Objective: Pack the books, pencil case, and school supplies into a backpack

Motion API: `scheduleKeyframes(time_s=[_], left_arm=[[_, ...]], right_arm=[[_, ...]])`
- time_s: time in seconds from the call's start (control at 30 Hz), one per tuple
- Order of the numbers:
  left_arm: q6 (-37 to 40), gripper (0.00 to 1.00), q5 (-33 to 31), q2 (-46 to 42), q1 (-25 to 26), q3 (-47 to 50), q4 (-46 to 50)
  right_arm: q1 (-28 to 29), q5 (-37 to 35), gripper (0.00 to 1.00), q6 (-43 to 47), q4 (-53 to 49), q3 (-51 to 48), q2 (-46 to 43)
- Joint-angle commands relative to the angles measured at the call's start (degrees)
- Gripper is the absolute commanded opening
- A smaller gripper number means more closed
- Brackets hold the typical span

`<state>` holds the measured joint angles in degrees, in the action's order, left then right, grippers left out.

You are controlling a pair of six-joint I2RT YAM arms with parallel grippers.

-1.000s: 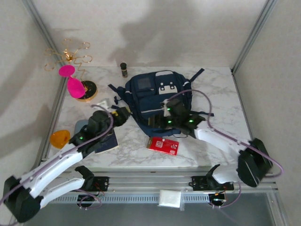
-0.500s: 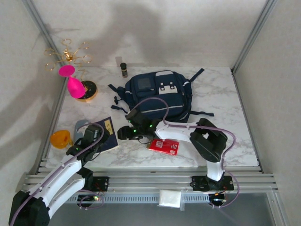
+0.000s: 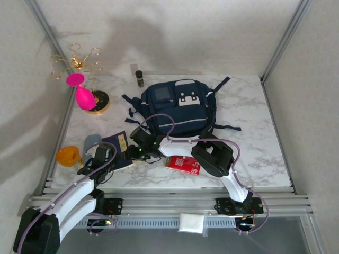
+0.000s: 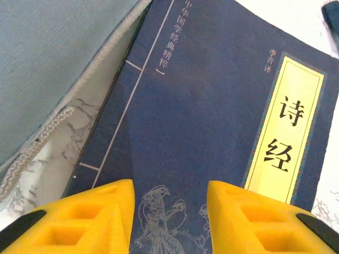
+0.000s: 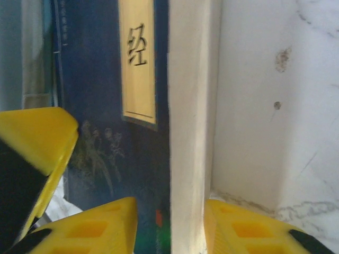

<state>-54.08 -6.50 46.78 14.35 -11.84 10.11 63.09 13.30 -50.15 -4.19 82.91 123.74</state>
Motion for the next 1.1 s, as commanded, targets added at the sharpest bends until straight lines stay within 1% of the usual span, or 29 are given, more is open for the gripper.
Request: scheduleKeyframes(time_s=[0.0, 0.2, 0.37, 0.53, 0.7, 0.77, 0.87, 0.93, 1.0, 1.07], left_arm=[[-2.1, 0.40, 0.5, 0.9, -0.6, 1.9, -0.5], [-2.4, 0.40, 0.9, 0.4, -0.6, 3.0, -0.6], [-2.9, 0.40, 1.0, -2.5, -0.7, 3.6, 0.4], [-3.5, 0.40, 2.1, -3.2, -0.6, 4.5, -0.3], [-3.6, 0.39, 2.8, -4.1, -0.6, 4.6, -0.3], [-3.5, 0.40, 3.3, -4.3, -0.6, 4.2, -0.3], [-2.9, 0.45, 3.7, -4.5, -0.7, 2.7, 0.5], [-2.1, 0.49, 3.9, -5.0, -0.7, 0.8, 1.8], [-1.1, 0.56, 3.6, -5.6, -0.7, -1.9, 3.8], [0.5, 0.61, 3.0, -5.9, -0.8, -4.7, 5.8]], right_arm=[[0.5, 0.6, 0.34, 0.4, -1.4, 2.7, 2.2], [0.7, 1.3, 0.19, 0.4, -0.1, 1.8, 0.8], [0.7, 3.6, 0.17, 0.0, 1.3, 1.7, 1.3], [0.7, 5.6, 0.10, -1.2, 3.8, 1.5, 1.1], [0.4, 5.3, 0.00, -1.1, 3.6, 1.7, 0.7], [0.3, 4.6, 0.00, -1.0, 3.1, 1.5, -0.1], [0.2, 3.8, 0.00, -0.5, 2.7, 0.9, -2.1], [-0.5, 4.5, 0.00, -1.0, 4.1, -0.9, -4.3], [-1.2, 5.3, 0.00, -2.0, 7.4, -4.1, -7.1], [-1.8, 5.3, 0.00, -1.9, 8.1, -6.0, -9.9]])
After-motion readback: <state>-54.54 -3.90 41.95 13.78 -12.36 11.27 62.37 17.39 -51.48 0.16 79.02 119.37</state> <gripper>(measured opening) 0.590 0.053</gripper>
